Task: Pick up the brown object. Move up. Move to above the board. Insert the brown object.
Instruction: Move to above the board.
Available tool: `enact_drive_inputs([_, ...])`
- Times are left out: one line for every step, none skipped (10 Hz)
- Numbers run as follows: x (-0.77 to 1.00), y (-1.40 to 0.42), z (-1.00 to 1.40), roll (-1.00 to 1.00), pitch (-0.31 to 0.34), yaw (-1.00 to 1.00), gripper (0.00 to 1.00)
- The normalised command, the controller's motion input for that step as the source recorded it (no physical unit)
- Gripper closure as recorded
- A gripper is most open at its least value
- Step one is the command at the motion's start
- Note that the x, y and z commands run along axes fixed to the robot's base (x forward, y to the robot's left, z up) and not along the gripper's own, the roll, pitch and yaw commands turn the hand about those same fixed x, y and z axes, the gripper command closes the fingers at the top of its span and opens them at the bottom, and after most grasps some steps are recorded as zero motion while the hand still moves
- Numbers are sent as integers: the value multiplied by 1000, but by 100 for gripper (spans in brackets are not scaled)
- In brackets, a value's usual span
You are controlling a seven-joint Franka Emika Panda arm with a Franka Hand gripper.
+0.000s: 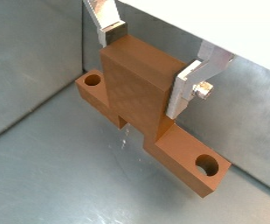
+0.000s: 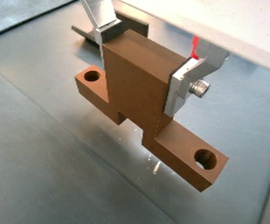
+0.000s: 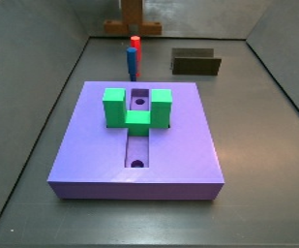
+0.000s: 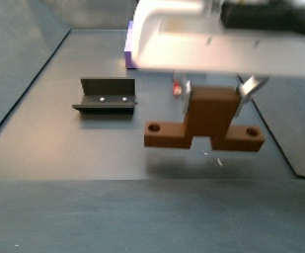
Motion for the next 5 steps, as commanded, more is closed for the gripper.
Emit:
enact_drive_inputs([0,0,1400,0,0,0,100])
enact_drive_inputs([-11,9,1400,-41,5,3,100])
enact_drive_inputs([-44,-3,1400,13,37,9,100])
enact_drive_inputs([-15,-7,1400,24,30,8,100])
enact_drive_inputs([43,17,973,-16,84,5,100])
